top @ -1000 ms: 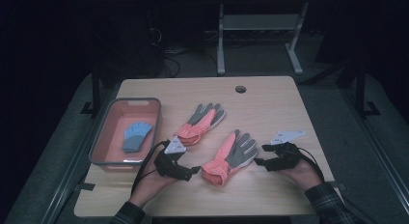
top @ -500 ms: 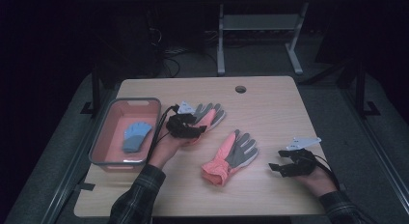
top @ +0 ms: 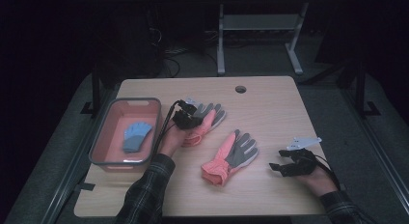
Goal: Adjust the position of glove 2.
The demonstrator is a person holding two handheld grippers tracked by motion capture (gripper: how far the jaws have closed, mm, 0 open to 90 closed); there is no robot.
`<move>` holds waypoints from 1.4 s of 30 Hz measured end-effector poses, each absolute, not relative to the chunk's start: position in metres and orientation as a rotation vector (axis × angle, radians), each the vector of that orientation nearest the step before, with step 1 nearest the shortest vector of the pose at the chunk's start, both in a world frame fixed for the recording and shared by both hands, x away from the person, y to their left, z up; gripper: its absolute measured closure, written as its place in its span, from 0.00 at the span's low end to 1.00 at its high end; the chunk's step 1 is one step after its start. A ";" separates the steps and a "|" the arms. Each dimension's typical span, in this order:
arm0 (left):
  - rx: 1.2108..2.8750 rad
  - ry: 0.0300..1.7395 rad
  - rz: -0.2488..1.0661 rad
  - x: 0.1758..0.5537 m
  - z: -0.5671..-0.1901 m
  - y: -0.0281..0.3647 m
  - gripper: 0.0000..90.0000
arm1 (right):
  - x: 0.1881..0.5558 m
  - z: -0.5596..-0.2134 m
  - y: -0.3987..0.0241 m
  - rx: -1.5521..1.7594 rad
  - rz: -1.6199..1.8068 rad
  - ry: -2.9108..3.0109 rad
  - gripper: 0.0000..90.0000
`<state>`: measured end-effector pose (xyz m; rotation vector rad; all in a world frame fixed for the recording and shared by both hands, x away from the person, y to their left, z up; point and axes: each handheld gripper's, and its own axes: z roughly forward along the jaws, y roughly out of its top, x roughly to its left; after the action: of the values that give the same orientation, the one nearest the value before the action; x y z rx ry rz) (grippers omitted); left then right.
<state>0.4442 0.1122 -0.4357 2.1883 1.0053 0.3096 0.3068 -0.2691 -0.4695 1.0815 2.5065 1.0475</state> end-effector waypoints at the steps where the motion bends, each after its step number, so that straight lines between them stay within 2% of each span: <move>1: 2.191 0.994 0.294 0.443 -0.436 0.110 1.00 | 0.307 -0.470 -0.269 1.080 1.045 2.507 0.34; 10: 2.214 0.911 0.272 0.427 -0.434 0.089 0.99 | 0.307 -0.469 -0.268 1.077 1.029 2.507 0.34; 12: 2.169 0.947 0.297 0.429 -0.429 0.096 0.90 | 0.306 -0.469 -0.268 1.079 1.029 2.508 0.34; 15: 2.116 1.026 0.318 0.434 -0.424 0.110 0.84 | 0.307 -0.469 -0.268 1.067 1.025 2.512 0.35; 21: 2.131 1.113 0.308 0.440 -0.435 0.120 0.65 | 0.307 -0.470 -0.266 1.059 1.011 2.518 0.35; 25: 2.165 1.133 0.296 0.444 -0.445 0.118 0.62 | 0.306 -0.470 -0.265 1.056 0.992 2.520 0.35; 33: 2.218 1.124 0.304 0.444 -0.451 0.112 0.64 | 0.306 -0.470 -0.266 1.055 0.992 2.521 0.35; 40: 2.236 1.095 0.308 0.442 -0.451 0.109 0.88 | 0.306 -0.470 -0.265 1.047 0.989 2.519 0.36; 42: 2.226 1.092 0.299 0.442 -0.449 0.110 0.92 | 0.306 -0.470 -0.265 1.047 0.989 2.518 0.36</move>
<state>0.4421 0.1099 -0.4488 2.2255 1.0916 0.2989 0.3062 -0.2653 -0.4695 1.0467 2.5176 0.9890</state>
